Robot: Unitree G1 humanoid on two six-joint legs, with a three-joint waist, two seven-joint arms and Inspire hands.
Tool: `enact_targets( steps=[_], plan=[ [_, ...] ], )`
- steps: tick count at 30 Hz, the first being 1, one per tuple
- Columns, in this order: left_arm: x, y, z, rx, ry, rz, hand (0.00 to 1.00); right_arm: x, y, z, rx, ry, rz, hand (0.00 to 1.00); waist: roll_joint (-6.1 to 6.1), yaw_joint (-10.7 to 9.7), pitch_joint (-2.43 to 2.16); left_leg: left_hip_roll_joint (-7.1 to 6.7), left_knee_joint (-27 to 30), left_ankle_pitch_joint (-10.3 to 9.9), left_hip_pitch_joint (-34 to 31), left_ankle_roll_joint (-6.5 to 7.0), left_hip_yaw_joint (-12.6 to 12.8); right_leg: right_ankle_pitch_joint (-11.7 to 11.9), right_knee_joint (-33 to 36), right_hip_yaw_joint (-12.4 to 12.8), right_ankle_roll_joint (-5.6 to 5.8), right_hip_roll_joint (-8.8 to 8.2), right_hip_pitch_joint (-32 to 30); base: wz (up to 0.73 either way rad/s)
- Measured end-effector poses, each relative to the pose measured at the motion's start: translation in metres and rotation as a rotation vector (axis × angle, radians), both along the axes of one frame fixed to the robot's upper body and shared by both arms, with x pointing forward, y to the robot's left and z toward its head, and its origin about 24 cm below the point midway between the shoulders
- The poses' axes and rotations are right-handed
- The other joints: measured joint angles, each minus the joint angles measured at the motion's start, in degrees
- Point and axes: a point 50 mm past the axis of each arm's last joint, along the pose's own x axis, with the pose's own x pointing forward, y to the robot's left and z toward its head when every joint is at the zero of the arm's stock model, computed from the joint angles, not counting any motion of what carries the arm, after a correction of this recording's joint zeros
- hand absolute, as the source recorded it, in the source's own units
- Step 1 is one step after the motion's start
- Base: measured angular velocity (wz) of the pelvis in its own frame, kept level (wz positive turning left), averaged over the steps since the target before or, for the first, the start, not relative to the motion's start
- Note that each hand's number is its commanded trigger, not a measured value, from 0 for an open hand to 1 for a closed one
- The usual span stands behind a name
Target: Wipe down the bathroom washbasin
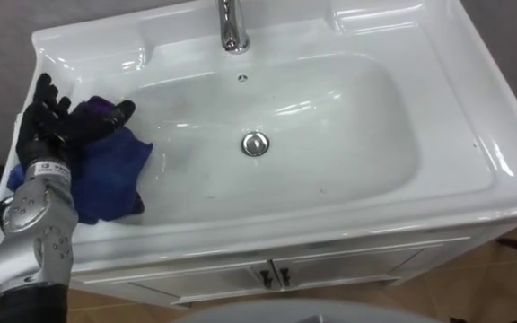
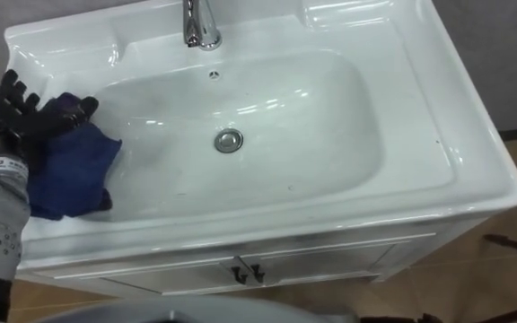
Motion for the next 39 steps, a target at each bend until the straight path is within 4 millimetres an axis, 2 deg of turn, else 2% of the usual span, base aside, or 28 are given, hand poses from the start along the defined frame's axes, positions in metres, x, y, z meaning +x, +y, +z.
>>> enact_targets(
  steps=[8,10,15,19,22,29,33,36,38,39],
  plan=[
    [-0.001,0.014,0.021,0.509,0.073,0.085,0.00,0.002,0.001,-0.001,-0.007,-0.001,0.011,0.00,-0.07,-0.2,0.05,0.01,-0.3,0.0,0.3,-0.02,-0.3,0.0,0.1,-0.2,0.00,0.00,0.5,0.02],
    [0.000,0.014,0.034,0.643,0.056,0.106,0.00,0.001,0.002,-0.001,-0.004,0.001,0.009,0.00,-0.29,-0.2,0.20,0.01,-0.3,0.0,0.5,-0.03,-0.5,0.0,0.0,-0.7,0.00,-0.01,0.9,0.08],
    [0.007,0.011,0.063,0.833,-0.038,0.167,0.00,0.001,0.004,-0.002,-0.002,-0.005,0.007,0.00,-0.38,-0.2,0.52,-0.02,-0.2,-0.2,0.8,-0.11,-0.6,0.0,-0.2,-0.7,0.05,-0.04,1.3,0.01],
    [0.009,0.008,0.080,0.965,-0.108,0.211,0.00,-0.002,0.003,-0.001,-0.014,0.001,0.006,0.00,0.08,-0.4,0.38,-0.14,-0.1,-0.2,0.1,-0.09,-0.6,-0.1,-1.0,-0.6,0.05,-0.07,0.9,0.00],
    [0.008,0.007,0.085,0.986,-0.134,0.231,0.00,-0.009,0.003,-0.002,-0.018,0.023,-0.003,0.00,0.63,-0.5,0.24,-0.13,-0.1,-0.2,0.1,-0.09,-0.6,-0.1,-1.0,-0.7,0.05,-0.07,0.9,0.00],
    [0.005,0.010,0.089,0.974,-0.181,0.284,0.00,-0.013,0.007,-0.003,0.007,0.031,-0.005,0.00,0.65,0.1,0.24,-0.05,-0.5,-0.2,1.0,-0.11,-0.2,-0.1,-0.9,-0.4,0.05,-0.06,1.2,-0.04],
    [-0.002,0.023,0.093,0.981,-0.170,0.351,0.00,-0.017,0.006,-0.003,0.018,0.037,-0.010,0.00,0.77,2.0,0.16,-0.05,-0.6,-0.2,1.1,-0.13,0.0,-0.1,-0.9,0.1,0.04,-0.03,1.1,-0.04],
    [-0.011,0.032,0.091,0.989,-0.137,0.399,0.00,-0.021,0.003,-0.002,0.018,0.048,-0.005,0.00,1.29,3.0,0.16,-0.06,-0.6,-0.3,1.1,-0.14,-0.1,-0.1,-0.8,0.0,0.04,-0.02,1.2,0.00],
    [-0.019,0.042,0.083,0.992,-0.082,0.425,0.00,-0.021,0.000,-0.001,0.011,0.051,-0.005,0.00,1.76,3.3,0.02,-0.08,-0.6,-0.3,1.1,-0.14,-0.3,-0.1,-0.8,-0.1,0.04,-0.02,1.4,0.00],
    [-0.025,0.050,0.073,0.985,-0.023,0.443,0.00,-0.021,-0.003,0.000,0.005,0.053,-0.005,0.00,2.05,3.3,0.09,-0.09,-0.6,-0.3,1.1,-0.15,-0.4,-0.1,-0.8,-0.2,0.04,-0.02,1.7,0.05]
  ],
)
